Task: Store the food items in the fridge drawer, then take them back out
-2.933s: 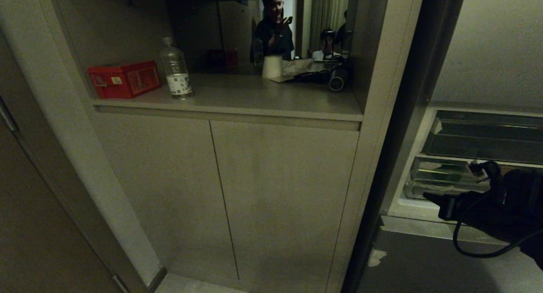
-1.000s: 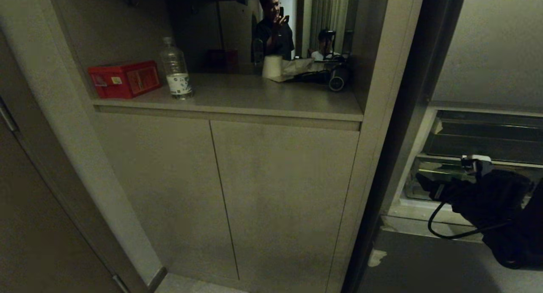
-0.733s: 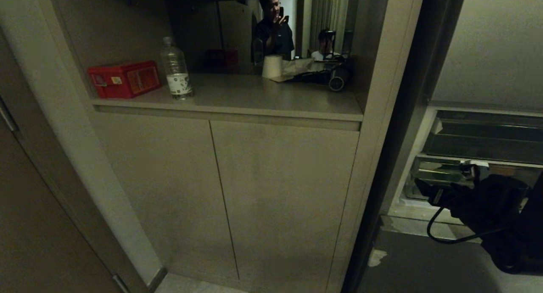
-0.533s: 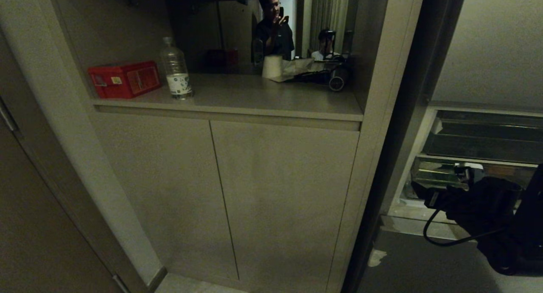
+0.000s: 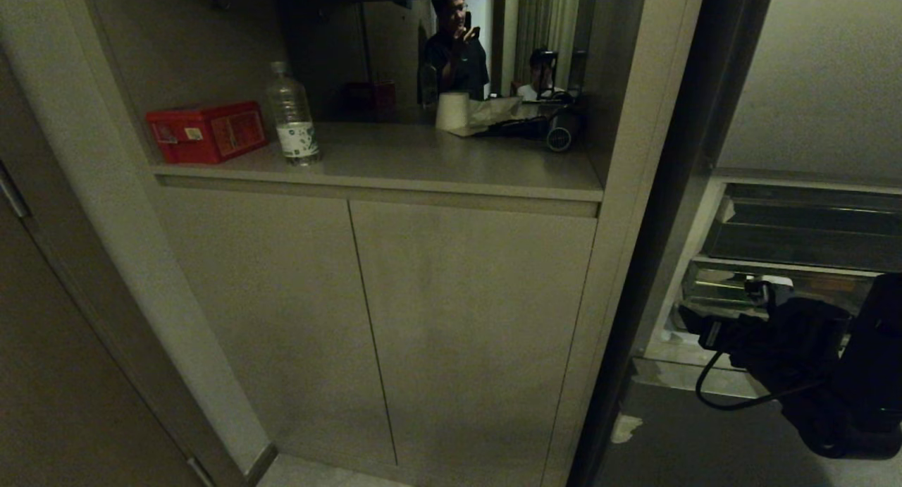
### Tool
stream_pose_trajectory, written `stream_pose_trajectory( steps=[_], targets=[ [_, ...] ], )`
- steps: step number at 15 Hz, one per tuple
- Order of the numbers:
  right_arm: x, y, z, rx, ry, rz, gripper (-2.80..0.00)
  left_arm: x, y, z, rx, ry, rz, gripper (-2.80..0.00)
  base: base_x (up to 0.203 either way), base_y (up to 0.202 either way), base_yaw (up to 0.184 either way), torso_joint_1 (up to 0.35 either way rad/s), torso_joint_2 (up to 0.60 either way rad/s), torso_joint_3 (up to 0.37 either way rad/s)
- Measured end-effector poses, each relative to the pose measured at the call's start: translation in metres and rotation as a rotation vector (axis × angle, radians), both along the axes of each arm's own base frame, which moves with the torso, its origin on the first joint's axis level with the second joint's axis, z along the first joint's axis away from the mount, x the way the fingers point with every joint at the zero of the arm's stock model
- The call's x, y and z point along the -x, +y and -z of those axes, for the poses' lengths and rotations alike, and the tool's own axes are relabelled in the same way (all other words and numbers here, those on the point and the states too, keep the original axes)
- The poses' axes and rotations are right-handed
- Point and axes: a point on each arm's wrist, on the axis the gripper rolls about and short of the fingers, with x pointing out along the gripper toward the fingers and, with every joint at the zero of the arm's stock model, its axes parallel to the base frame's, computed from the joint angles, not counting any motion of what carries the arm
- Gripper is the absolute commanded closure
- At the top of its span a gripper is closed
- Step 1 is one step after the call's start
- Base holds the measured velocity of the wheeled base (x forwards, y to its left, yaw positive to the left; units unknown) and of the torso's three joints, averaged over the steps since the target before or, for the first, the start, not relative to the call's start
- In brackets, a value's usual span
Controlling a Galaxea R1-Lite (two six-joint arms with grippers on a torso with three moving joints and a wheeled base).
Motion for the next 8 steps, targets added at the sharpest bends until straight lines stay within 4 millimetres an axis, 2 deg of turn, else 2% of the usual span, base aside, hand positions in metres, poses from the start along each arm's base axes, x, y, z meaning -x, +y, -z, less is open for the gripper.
stream_pose_trajectory(
  steps=[8],
  targets=[
    [-0.014,-0.002,-0.006,0.011,-0.055,-0.003,-2.80,0.000,0.000,0.000,0.000,0.000,0.000,0.00,0.000,0.000,0.000,0.000,0.00,0.000]
  ],
)
